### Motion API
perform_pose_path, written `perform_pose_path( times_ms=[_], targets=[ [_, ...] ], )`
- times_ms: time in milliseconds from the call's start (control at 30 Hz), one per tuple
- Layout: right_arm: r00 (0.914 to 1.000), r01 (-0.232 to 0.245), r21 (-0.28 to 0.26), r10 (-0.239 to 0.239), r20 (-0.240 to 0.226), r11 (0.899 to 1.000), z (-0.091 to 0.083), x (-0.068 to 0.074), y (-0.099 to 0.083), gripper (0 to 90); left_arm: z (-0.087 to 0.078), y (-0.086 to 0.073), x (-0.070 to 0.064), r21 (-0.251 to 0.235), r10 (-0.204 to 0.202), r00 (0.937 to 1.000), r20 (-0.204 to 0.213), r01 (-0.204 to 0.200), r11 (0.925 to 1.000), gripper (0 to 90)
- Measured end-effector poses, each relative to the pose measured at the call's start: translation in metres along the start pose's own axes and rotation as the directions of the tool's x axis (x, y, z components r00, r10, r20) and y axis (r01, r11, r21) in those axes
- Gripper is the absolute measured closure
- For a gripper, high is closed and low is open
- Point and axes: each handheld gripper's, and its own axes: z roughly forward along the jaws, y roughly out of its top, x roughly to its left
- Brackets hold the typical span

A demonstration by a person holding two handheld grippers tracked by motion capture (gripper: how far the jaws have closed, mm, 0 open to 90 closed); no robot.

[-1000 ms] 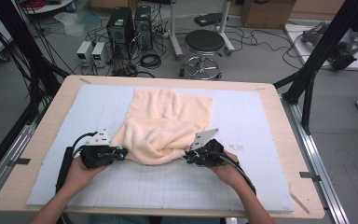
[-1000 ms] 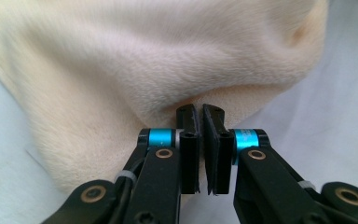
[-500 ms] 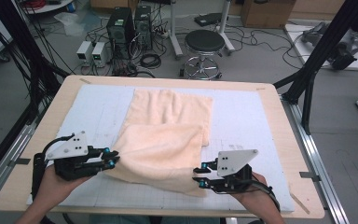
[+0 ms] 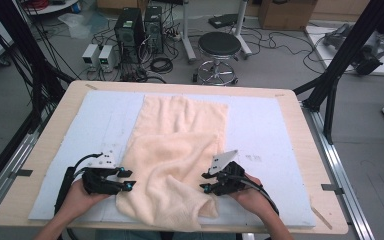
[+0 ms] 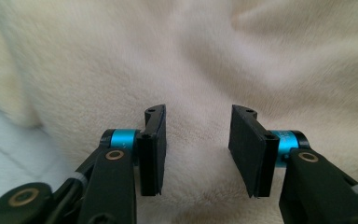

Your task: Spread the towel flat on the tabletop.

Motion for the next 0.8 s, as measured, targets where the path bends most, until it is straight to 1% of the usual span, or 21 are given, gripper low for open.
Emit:
perform_pose_path(
  times_ms=[33, 67, 100, 133, 200, 233, 300, 400, 433, 500, 533, 567, 600, 633, 667, 700, 733, 767, 800],
  targets=[
    [0.9998, -0.008, 0.011, 0.008, -0.016, 1.000, 0.004, -0.002, -0.002, 68.6, 0.001, -0.001, -0.002, -0.015, 0.021, 0.9994, -0.028, -0.022, 0.9996, 65.2],
    [0.9990, -0.030, -0.016, 0.030, -0.034, 0.999, 0.005, -0.004, -0.004, 76.4, 0.001, 0.000, -0.002, -0.011, 0.017, 0.9995, -0.027, -0.017, 0.9998, 73.1],
    [0.9980, -0.042, -0.028, 0.040, -0.048, 0.999, 0.004, -0.005, -0.006, 82.1, 0.001, 0.002, -0.001, -0.001, 0.004, 1.0000, -0.008, -0.004, 1.0000, 77.0],
    [0.9972, -0.046, -0.033, 0.044, -0.060, 0.998, 0.003, -0.005, -0.007, 85.1, 0.002, 0.004, -0.002, 0.001, -0.001, 1.0000, -0.009, 0.001, 1.0000, 82.5],
    [0.9981, -0.030, -0.029, 0.029, -0.055, 0.999, 0.000, -0.002, -0.007, 86.4, 0.001, 0.007, -0.006, -0.010, 0.014, 0.9998, -0.013, -0.014, 0.9998, 84.9],
    [0.9981, -0.028, -0.023, 0.026, -0.056, 0.999, -0.004, 0.000, -0.007, 86.6, 0.000, 0.009, -0.009, -0.024, 0.015, 0.9998, -0.012, -0.016, 0.9996, 85.2],
    [0.9989, -0.013, -0.035, 0.011, -0.045, 0.999, -0.014, 0.007, -0.008, 86.6, -0.004, 0.015, -0.014, -0.062, 0.020, 0.9998, 0.002, -0.020, 0.9979, 85.4],
    [0.9996, -0.010, -0.068, 0.008, -0.026, 0.998, -0.040, 0.020, -0.014, 86.6, -0.010, 0.026, -0.023, -0.117, 0.038, 0.9988, 0.032, -0.034, 0.9925, 85.5],
    [0.9998, -0.013, -0.080, 0.012, -0.017, 0.997, -0.049, 0.024, -0.017, 86.6, -0.012, 0.029, -0.026, -0.135, 0.039, 0.9978, 0.053, -0.031, 0.9904, 85.4],
    [0.9998, -0.018, -0.106, 0.018, -0.010, 0.994, -0.065, 0.031, -0.023, 86.4, -0.016, 0.033, -0.032, -0.154, 0.060, 0.9952, 0.077, -0.047, 0.9870, 85.4],
    [0.9997, -0.024, -0.116, 0.024, 0.002, 0.993, -0.072, 0.035, -0.026, 85.7, -0.017, 0.033, -0.034, -0.157, 0.070, 0.9940, 0.084, -0.056, 0.9861, 84.8],
    [0.9995, -0.030, -0.131, 0.032, 0.009, 0.991, -0.078, 0.036, -0.028, 82.3, -0.018, 0.033, -0.035, -0.151, 0.080, 0.9935, 0.082, -0.067, 0.9863, 82.1],
    [0.9991, -0.039, -0.146, 0.041, 0.012, 0.989, -0.081, 0.036, -0.030, 77.6, -0.018, 0.031, -0.035, -0.137, 0.077, 0.9953, 0.058, -0.069, 0.9882, 74.9],
    [0.9985, -0.052, -0.148, 0.054, 0.007, 0.988, -0.082, 0.035, -0.032, 73.9, -0.018, 0.029, -0.033, -0.129, 0.068, 0.9966, 0.046, -0.062, 0.9898, 67.3],
    [0.9985, -0.052, -0.151, 0.054, 0.009, 0.987, -0.082, 0.034, -0.032, 71.6, -0.018, 0.026, -0.031, -0.126, 0.059, 0.9973, 0.042, -0.053, 0.9906, 64.6],
    [0.9986, -0.051, -0.150, 0.052, 0.008, 0.987, -0.080, 0.033, -0.033, 69.5, -0.017, 0.022, -0.027, -0.121, 0.041, 0.9986, 0.034, -0.036, 0.9919, 60.8],
    [0.9987, -0.051, -0.147, 0.052, 0.004, 0.988, -0.075, 0.031, -0.032, 66.2, -0.017, 0.020, -0.025, -0.111, 0.031, 0.9990, 0.032, -0.028, 0.9934, 57.6],
    [0.9988, -0.047, -0.149, 0.048, 0.000, 0.988, -0.070, 0.029, -0.032, 63.2, -0.016, 0.018, -0.022, -0.093, 0.023, 0.9994, 0.025, -0.020, 0.9954, 56.1],
    [0.9987, -0.050, -0.134, 0.049, -0.009, 0.990, -0.064, 0.028, -0.031, 60.6, -0.014, 0.015, -0.019, -0.077, 0.009, 0.9998, 0.015, -0.008, 0.9970, 53.6]
  ],
)
